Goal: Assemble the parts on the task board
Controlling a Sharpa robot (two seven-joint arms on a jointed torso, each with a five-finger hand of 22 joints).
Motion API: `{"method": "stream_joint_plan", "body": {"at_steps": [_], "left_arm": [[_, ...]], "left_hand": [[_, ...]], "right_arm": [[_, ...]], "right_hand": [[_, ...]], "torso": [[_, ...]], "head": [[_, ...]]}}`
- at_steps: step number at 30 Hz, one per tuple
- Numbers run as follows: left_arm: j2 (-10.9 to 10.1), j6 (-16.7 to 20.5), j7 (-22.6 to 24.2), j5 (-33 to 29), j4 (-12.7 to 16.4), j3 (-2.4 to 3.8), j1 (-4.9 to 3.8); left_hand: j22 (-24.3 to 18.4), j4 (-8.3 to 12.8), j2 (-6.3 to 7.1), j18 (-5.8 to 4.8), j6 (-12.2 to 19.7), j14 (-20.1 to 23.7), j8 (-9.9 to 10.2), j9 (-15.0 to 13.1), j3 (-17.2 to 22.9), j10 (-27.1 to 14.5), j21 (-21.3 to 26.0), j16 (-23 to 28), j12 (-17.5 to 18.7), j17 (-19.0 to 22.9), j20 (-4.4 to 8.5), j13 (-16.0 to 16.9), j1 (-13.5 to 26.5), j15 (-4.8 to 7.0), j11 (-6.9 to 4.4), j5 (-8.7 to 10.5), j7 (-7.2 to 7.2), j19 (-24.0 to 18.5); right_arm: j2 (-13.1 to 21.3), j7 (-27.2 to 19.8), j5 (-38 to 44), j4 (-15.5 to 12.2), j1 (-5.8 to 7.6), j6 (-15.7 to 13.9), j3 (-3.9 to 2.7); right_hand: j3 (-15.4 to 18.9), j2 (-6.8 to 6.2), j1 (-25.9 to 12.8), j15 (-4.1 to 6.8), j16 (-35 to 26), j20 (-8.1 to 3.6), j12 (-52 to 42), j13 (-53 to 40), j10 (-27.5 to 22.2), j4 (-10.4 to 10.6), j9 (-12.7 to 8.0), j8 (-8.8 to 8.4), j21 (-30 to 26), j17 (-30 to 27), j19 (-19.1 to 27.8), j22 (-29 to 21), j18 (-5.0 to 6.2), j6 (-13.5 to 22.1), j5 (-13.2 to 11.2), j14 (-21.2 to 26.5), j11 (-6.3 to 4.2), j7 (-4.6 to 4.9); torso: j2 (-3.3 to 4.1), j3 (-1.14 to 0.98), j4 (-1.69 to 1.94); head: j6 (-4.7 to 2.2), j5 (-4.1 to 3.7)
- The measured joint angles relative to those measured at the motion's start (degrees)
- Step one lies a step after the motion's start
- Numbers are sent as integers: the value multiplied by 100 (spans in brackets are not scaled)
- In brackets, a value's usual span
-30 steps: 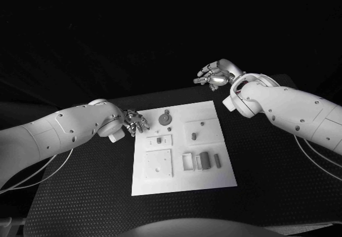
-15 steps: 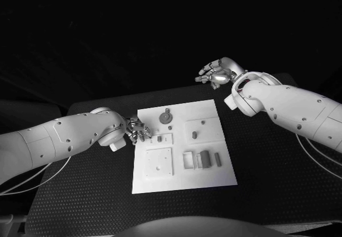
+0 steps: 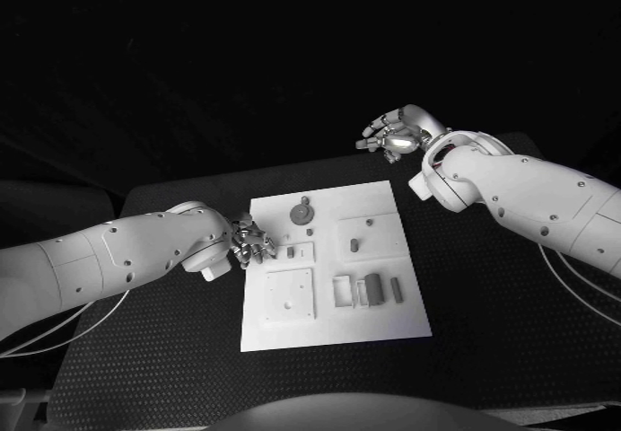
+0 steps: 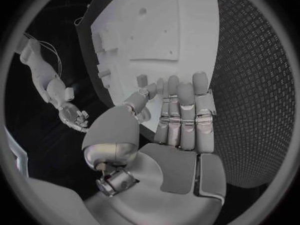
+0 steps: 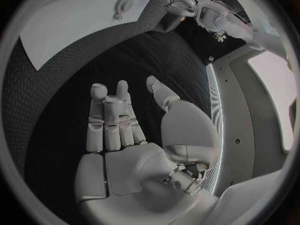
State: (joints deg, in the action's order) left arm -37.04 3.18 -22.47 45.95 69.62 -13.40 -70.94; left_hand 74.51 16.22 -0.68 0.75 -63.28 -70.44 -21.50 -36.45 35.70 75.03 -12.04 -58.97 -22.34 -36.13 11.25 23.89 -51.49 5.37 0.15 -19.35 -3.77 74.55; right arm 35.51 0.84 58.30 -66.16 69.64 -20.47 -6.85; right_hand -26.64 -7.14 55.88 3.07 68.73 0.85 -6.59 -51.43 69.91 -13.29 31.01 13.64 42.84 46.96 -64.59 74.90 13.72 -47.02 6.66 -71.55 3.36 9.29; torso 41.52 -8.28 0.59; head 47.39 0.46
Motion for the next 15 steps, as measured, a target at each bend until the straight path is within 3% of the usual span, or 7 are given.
{"method": "stream_joint_plan", "body": {"at_steps": [15], "left_arm": [[38, 3, -132, 128, -15, 10, -8]], "left_hand": [[12, 0, 0, 0, -11, -10, -31, 0, 0, 17, 0, -23, 0, -1, -9, -1, 0, 25, -17, 1, 13, 13]], "right_arm": [[-8, 2, -4, 4, -5, 20, 0]], "right_hand": [[-16, 21, -21, 0, 0, 1, 0, 5, -9, 15, -1, 0, 0, 0, 0, 0, 0, -6, 0, 0, -9, 6]], "torso": [[10, -4, -8]], "head": [[6, 4]]}}
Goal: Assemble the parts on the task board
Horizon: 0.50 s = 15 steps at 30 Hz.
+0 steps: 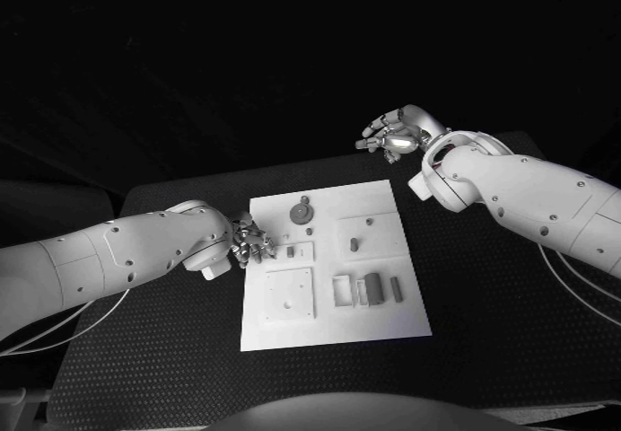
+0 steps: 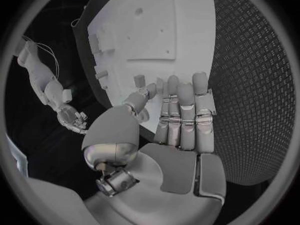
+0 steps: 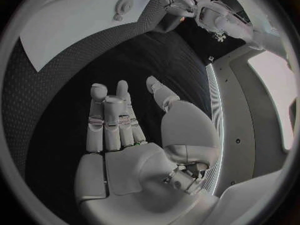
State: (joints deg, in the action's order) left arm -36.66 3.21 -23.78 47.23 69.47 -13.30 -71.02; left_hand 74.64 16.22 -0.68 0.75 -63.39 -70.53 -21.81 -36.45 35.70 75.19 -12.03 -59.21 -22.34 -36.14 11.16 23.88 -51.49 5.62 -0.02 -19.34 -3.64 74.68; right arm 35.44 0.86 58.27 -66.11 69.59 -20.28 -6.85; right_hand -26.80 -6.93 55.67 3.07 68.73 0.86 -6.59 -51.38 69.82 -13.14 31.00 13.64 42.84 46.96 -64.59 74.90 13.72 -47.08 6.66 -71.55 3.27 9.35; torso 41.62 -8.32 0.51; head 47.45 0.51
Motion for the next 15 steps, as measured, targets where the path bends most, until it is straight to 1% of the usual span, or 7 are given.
{"method": "stream_joint_plan", "body": {"at_steps": [13, 15], "left_arm": [[87, 33, -13, 22, -24, 2, 9], [98, 35, -25, 27, -34, -1, 17]], "left_hand": [[13, 1, 0, 0, -22, -1, -20, 0, -1, 2, 0, -16, 0, 5, 1, 5, 0, 3, -2, 24, -9, 22], [15, 2, 0, 0, -27, -1, -20, 0, -1, 2, 0, -43, 0, 5, 1, 5, 0, 3, -2, 23, -14, 22]], "right_arm": [[-1, 1, -1, -2, -3, 5, 0], [0, 1, -2, -2, -3, 6, 0]], "right_hand": [[0, 0, 0, 0, 0, 1, 22, 0, 0, 0, -1, 0, 0, 0, -1, 4, 0, -3, 0, 0, -1, 0], [0, 0, 0, 0, 0, 7, 22, -1, 0, 0, -1, 0, 0, 0, -7, 4, 0, -8, 0, 0, -1, -6]], "torso": [[-1, -1, 1], [-2, -4, 1]], "head": [[3, -10], [4, -15]]}}
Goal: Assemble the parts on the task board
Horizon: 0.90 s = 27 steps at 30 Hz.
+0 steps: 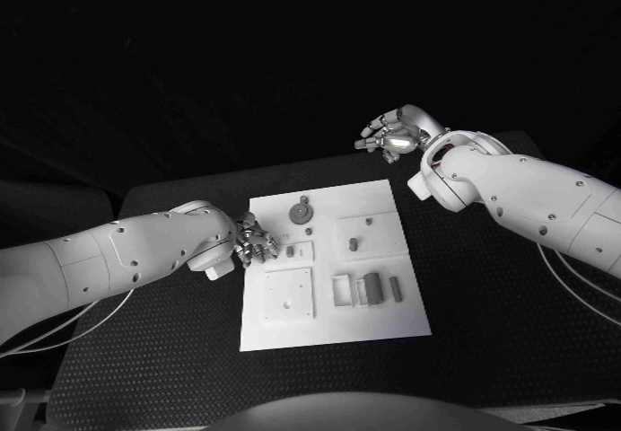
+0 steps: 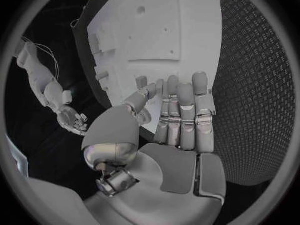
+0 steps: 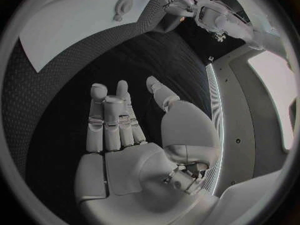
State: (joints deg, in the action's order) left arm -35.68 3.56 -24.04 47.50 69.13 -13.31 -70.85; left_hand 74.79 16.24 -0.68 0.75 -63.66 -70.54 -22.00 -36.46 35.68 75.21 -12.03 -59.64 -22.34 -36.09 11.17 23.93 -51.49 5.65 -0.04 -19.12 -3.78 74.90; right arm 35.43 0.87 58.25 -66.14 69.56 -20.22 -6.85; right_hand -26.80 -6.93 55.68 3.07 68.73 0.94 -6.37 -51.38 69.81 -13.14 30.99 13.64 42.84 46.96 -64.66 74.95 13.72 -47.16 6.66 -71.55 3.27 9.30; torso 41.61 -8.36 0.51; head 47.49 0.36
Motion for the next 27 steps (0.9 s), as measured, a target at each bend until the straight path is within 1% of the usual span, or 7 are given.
{"method": "stream_joint_plan", "body": {"at_steps": [5, 11, 19, 27], "left_arm": [[10, 0, -32, 9, -11, 0, 2], [13, -10, -58, 26, -18, 0, 3], [10, -17, -70, 47, -13, 3, 4], [46, -23, -104, 109, -28, 4, -1]], "left_hand": [[6, 6, 0, 0, 0, 0, 4, 0, -6, 0, 0, 0, 0, 0, 0, 5, 0, 0, 0, -23, 0, 1], [7, 7, 0, 0, 0, -1, 17, 0, -7, 0, 0, 0, 0, 0, -4, 5, 0, 1, -1, -23, 0, 14], [11, 9, 0, 0, -1, -19, 21, 0, -9, 18, -26, 0, 0, -1, -5, 4, 0, 19, -19, -19, 1, 17], [16, 2, 0, 0, -11, -19, -2, 0, -2, 19, -26, -23, -23, -1, 9, 10, 0, 19, -20, -11, 13, 4]], "right_arm": [[1, 0, 0, -1, -1, 1, 0], [7, 1, -1, -3, -2, 3, 0], [15, 2, -1, -5, -3, 5, 0], [17, 2, -2, -18, -4, 7, 0]], "right_hand": [[0, 0, 0, 0, 0, -32, 0, 0, 0, 0, 5, 0, 0, 0, 5, 0, 1, -1, 0, 0, 0, -2], [0, 0, 0, 0, 0, -32, 0, 0, 0, 0, 5, 0, 0, 0, 4, -1, 0, -1, 0, 0, 0, -4], [0, 0, 0, 0, 0, -31, 0, 0, -1, 0, 4, 0, 0, 0, 4, -1, 0, -3, 0, 0, -1, -14], [0, 0, 0, 0, 0, -30, 0, 0, -1, 0, 4, 0, 0, 0, 5, -2, 0, 14, 0, 0, -1, 1]], "torso": [[-1, -1, -1], [-2, -3, -2], [-4, -1, 1], [-3, 1, 1]], "head": [[3, -9], [8, -18], [15, -29], [19, -31]]}}
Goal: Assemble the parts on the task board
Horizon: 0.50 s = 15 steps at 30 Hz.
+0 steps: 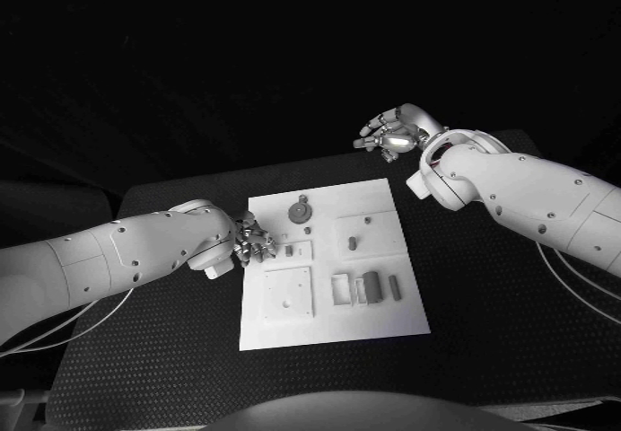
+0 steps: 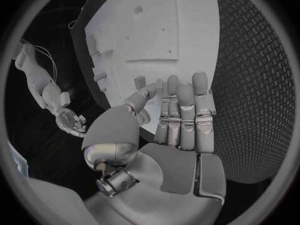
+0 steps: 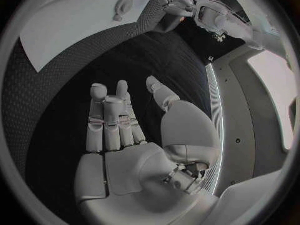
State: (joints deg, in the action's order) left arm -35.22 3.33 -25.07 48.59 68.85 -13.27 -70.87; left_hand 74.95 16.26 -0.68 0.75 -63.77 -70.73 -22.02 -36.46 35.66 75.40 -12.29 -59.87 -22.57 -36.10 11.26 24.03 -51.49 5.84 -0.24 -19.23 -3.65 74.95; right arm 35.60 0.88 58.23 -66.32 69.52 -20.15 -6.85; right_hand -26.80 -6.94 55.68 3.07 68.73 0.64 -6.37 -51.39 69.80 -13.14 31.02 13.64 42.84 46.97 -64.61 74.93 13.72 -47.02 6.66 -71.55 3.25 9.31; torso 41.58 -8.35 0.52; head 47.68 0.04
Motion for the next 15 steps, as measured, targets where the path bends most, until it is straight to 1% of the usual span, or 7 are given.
{"method": "stream_joint_plan", "body": {"at_steps": [4, 8, 12, 14, 15], "left_arm": [[28, -14, -28, 73, -17, 4, -3], [53, -34, -51, 163, -33, 8, -7], [73, -64, -69, 261, -48, 13, -8], [80, -83, -72, 288, -56, 15, -9], [83, -92, -73, 301, -59, 16, -10]], "left_hand": [[0, -4, 0, 0, -2, -1, -22, -46, 4, 14, 0, -44, 0, 8, 1, 9, 0, 1, 11, -101, 3, 1], [-1, -4, 0, -1, -9, -11, -27, -83, 4, 34, -22, -96, -23, 8, 23, 17, 0, 11, 11, -138, 10, 23], [-1, -4, 4, -1, -50, -21, -27, -133, 4, 49, -65, -177, -51, 23, 31, 24, -1, 21, -2, -280, 5, 32], [-1, -4, 30, -1, -58, -22, -28, -136, 4, 53, -66, -204, -70, 28, 32, 34, -23, 22, -5, -364, -2, 32], [-1, -4, 36, 0, -59, -23, -27, -198, 4, 53, -73, -221, -76, 33, 32, 37, -17, 23, -5, -388, -2, 33]], "right_arm": [[-2, 0, 0, -2, -2, 1, 0], [-1, 0, 0, -1, -4, 2, 0], [0, 0, -1, 1, -4, 3, 0], [0, 0, -1, 1, -5, 4, 0], [-1, 0, -1, 1, -5, 4, 0]], "right_hand": [[0, 0, 0, 0, 0, 1, 0, 0, 0, 0, 0, 0, 0, 0, 0, 0, 0, 0, 0, 0, 0, 0], [0, 0, 0, 0, 0, 1, 0, 0, -1, 0, -1, 0, 0, 0, 0, 0, 0, 0, 0, 0, -1, -1], [0, 0, 0, 0, 0, 2, 0, 0, -2, 0, -1, 0, 0, 0, 0, -1, 0, 0, 0, 0, -2, -1], [0, 0, 0, 0, 0, 2, 0, 0, 6, 0, -1, 0, 0, 0, 0, -1, 0, 0, 0, 0, 6, -1], [0, 0, 0, 0, 0, 3, 0, 0, 12, 0, -1, 0, 0, 0, -1, -1, 0, 0, 0, 0, 13, -1]], "torso": [[2, -1, 0], [2, 0, 0], [2, 0, 0], [2, 0, 0], [2, -1, -1]], "head": [[5, -1], [13, -1], [15, -8], [15, -10], [15, -12]]}}
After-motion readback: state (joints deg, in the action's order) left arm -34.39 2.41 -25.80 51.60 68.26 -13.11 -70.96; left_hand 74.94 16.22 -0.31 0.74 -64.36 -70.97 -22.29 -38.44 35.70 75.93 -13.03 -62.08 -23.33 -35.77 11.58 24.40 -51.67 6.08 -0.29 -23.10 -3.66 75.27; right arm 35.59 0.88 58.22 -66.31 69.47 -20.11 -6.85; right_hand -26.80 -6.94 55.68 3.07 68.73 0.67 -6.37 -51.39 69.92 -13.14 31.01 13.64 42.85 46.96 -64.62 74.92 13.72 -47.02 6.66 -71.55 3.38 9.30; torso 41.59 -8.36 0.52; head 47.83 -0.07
